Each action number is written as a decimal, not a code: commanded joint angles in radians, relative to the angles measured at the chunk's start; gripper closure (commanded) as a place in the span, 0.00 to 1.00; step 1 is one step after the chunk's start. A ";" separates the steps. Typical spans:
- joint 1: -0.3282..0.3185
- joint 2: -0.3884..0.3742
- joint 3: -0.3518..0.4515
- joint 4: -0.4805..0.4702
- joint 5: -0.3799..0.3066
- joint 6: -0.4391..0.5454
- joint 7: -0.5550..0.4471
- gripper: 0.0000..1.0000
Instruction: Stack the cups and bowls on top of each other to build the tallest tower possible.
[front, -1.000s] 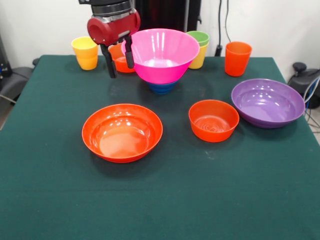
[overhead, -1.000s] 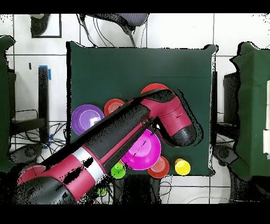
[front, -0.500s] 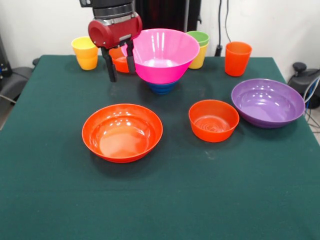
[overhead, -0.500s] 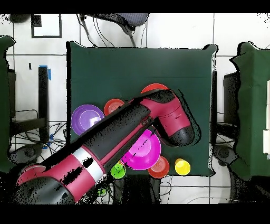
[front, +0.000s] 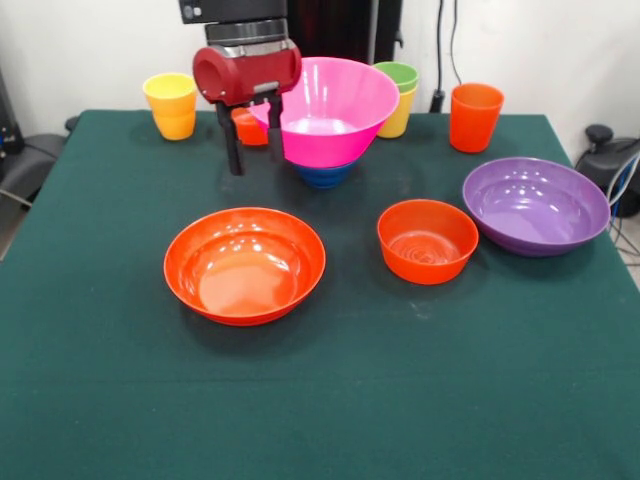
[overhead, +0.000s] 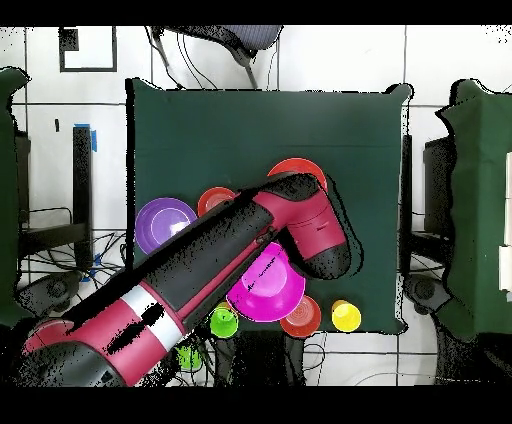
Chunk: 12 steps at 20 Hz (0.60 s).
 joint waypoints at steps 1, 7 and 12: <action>0.032 0.026 0.188 0.060 0.073 0.107 0.168 0.00; 0.070 0.060 0.183 0.067 0.054 0.126 0.193 0.00; 0.066 0.049 0.196 0.086 0.093 0.148 0.147 0.00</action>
